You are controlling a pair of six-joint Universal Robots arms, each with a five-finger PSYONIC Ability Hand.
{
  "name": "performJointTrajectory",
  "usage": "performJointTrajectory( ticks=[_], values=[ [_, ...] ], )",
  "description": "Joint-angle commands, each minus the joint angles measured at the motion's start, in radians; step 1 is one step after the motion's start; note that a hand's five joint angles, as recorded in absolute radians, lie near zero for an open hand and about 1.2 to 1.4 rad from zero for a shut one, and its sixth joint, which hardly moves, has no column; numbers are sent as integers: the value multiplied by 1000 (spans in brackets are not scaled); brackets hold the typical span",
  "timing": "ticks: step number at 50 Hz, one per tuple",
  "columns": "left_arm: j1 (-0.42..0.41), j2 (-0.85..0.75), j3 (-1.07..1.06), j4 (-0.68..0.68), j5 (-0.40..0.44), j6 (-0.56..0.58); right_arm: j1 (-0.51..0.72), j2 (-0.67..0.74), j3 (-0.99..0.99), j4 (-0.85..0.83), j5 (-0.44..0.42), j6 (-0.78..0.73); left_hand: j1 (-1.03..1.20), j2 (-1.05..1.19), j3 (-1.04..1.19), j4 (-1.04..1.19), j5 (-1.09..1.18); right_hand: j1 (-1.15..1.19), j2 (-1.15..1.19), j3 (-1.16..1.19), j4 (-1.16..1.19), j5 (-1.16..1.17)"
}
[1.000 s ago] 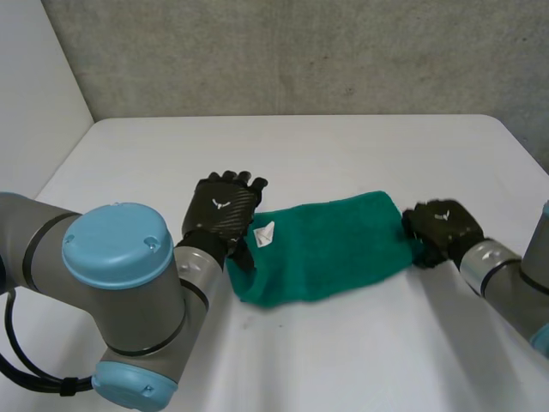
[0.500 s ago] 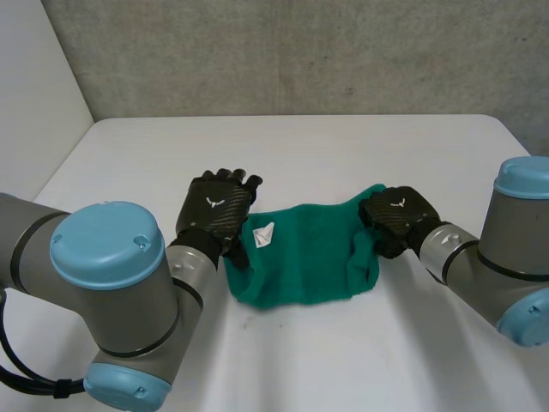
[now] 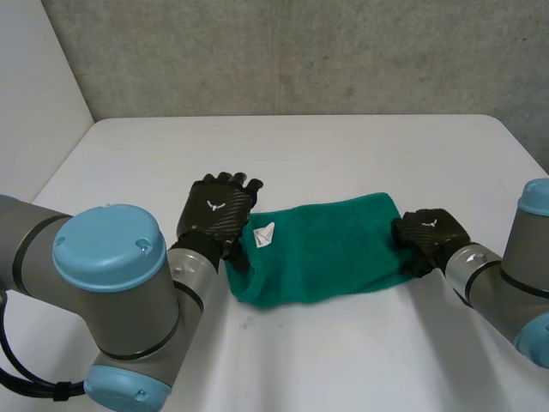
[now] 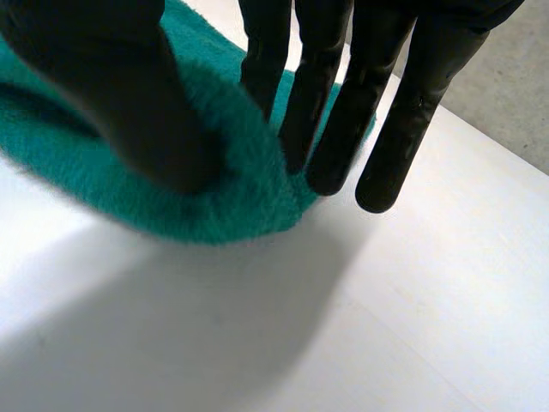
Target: Fold the towel.
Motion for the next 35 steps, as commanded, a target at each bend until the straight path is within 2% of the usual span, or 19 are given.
performJointTrajectory(
  ticks=[1, 9, 11, 12, 13, 16, 21, 24, 29, 31, 32, 33, 35],
  values=[
    [0, -1, 0, 0, 0, 0, -3, 1, -20, -2, -4, -1, -16, -28, -39, -29, -46, 475, 295, 300, 309, 342],
    [3, 4, 1, 0, -4, 0, 36, 1, -115, 5, 12, -29, -16, -28, -39, -29, -46, 475, 295, 300, 309, 342],
    [8, 5, 1, -3, -7, 0, 90, -1, -150, 7, 14, -52, -16, -28, -39, -29, -46, 475, 295, 300, 309, 342],
    [16, 13, 0, -6, -7, 0, 158, 3, -196, 13, 15, -79, -16, -28, -39, -29, -46, 475, 295, 300, 309, 342],
    [26, 21, -3, -9, -9, 0, 159, 3, -197, 13, 15, -79, -16, -28, -39, -29, -46, 475, 295, 300, 309, 342],
    [66, 44, -20, -9, -9, 0, 338, 32, -305, 53, 9, -159, -16, -28, -39, -29, -46, 475, 295, 300, 309, 342],
    [114, 56, -34, -7, -11, -1, 490, 171, -423, 122, -6, -214, -16, -28, -39, -29, -46, 475, 295, 300, 309, 342],
    [126, 54, -36, -6, -12, -8, 564, 240, -489, 155, -18, -230, -16, -28, -39, -29, -46, 475, 295, 300, 309, 342],
    [135, 54, -29, -6, -9, -24, 579, 286, -523, 162, -44, -236, -16, -28, -39, -29, -46, 475, 295, 300, 309, 342],
    [137, 54, -23, -6, -9, -28, 576, 282, -525, 160, -17, -225, -16, -28, -39, -29, -46, -170, -349, -344, -336, -302],
    [137, 54, -14, -6, -7, -29, 576, 282, -525, 160, -17, -225, -16, -28, -39, -29, -46, -173, -352, -347, -339, -305],
    [138, 54, -8, -4, -4, -29, 572, 254, -508, 160, 46, -199, -16, -28, -39, -29, -46, -490, -669, -664, -656, -622],
    [138, 48, 6, -1, -1, -31, 567, 233, -500, 160, 70, -184, -15, -27, -38, -28, -46, -565, -745, -740, -732, -698]
  ],
)
